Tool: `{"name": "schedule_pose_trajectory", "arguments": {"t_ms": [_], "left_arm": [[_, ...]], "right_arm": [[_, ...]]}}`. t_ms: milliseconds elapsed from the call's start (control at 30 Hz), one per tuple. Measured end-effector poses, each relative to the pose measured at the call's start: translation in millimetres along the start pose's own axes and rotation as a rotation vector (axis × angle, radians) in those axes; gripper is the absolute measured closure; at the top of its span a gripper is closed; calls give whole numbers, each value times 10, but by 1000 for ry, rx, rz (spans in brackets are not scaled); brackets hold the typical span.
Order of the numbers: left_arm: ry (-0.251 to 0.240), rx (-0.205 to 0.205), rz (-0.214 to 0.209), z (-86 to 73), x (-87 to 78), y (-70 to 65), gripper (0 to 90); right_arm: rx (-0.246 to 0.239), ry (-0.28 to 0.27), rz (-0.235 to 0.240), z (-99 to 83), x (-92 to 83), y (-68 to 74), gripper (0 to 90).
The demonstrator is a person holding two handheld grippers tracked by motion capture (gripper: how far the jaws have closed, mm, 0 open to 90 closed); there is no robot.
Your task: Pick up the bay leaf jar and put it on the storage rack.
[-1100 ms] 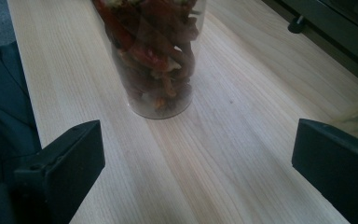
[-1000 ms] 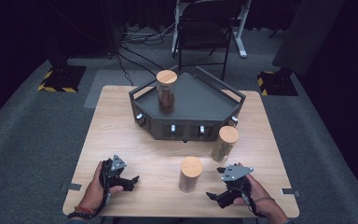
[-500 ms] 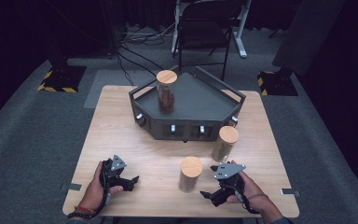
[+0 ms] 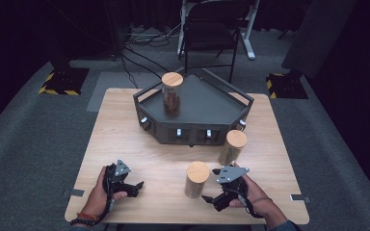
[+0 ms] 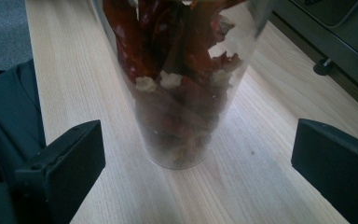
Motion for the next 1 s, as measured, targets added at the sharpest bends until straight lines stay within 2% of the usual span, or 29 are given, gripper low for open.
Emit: {"name": "schedule_pose_trajectory", "arguments": {"t_ms": [533,800,1000], "left_arm": [[3,2,-1,4,3,2,3],[3,3,-1,4,4,2,3],[2,3,-1,4,4,2,3]], "right_arm": [[1,-37,13,152,79,-10,33],[-14,-53,23,223,91,3,42],[-12,-47,22,236,127,-2,53]]}}
Point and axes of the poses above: each handheld gripper's, and its own axes: x roughly forward along the jaws, z roughly out of its top, y roughly to its left, the point moved 1 cm from there along x, roughly forward along the jaws, and after that the axes turned 10 degrees about -x, right-handed, at the moved point
